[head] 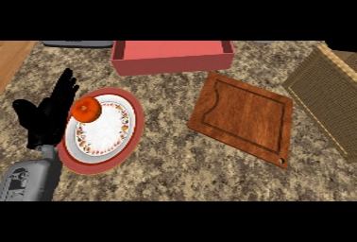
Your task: Pick the croissant from the cutting board and place it in the basket
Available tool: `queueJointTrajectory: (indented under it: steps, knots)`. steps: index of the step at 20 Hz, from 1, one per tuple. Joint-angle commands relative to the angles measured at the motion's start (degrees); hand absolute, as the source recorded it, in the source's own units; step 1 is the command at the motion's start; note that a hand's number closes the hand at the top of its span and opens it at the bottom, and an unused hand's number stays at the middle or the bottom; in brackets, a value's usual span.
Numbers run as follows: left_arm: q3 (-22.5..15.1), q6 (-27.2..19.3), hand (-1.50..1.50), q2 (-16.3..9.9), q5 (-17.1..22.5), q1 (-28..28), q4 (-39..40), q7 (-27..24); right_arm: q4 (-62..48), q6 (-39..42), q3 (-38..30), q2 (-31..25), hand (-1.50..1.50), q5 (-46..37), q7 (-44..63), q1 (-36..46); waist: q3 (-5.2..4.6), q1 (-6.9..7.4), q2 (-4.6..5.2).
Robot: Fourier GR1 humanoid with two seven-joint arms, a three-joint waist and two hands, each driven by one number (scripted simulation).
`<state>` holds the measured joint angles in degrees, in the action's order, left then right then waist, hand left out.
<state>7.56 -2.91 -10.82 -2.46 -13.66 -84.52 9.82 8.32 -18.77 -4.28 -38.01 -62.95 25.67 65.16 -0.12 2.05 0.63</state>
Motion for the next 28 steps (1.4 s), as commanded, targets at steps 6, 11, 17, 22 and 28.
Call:
queueJointTrajectory:
  steps: [6,11,17,22,28]
  knots:
    - [1.0,0.5,0.0,-0.6,0.1,-1.2,2.4,-1.7,-1.0,-2.4,0.1,0.5,1.5,-0.7,-0.7,-3.2,0.22,0.22,0.5]
    - [-0.1,0.8,0.0,0.3,0.2,0.2,0.7,-1.4,-2.2,-0.7,1.5,0.1,1.5,-2.4,0.5,-3.3,0.23,0.69,0.52]
    - [0.8,0.5,0.0,-0.2,0.3,0.6,-0.1,-1.0,-2.5,-0.6,1.1,0.7,1.5,-2.2,0.6,-4.4,0.24,0.61,0.51]
    - [-1.1,-0.3,0.0,1.3,-0.9,1.7,-1.6,-0.3,-3.4,2.7,0.4,-0.9,1.5,-1.3,-1.9,-5.2,0.27,0.69,0.44]
    - [1.1,1.7,0.0,-1.4,1.0,0.2,-1.6,2.1,-3.2,1.5,-1.4,-0.5,1.5,0.8,-3.0,-8.4,0.28,0.49,0.31]
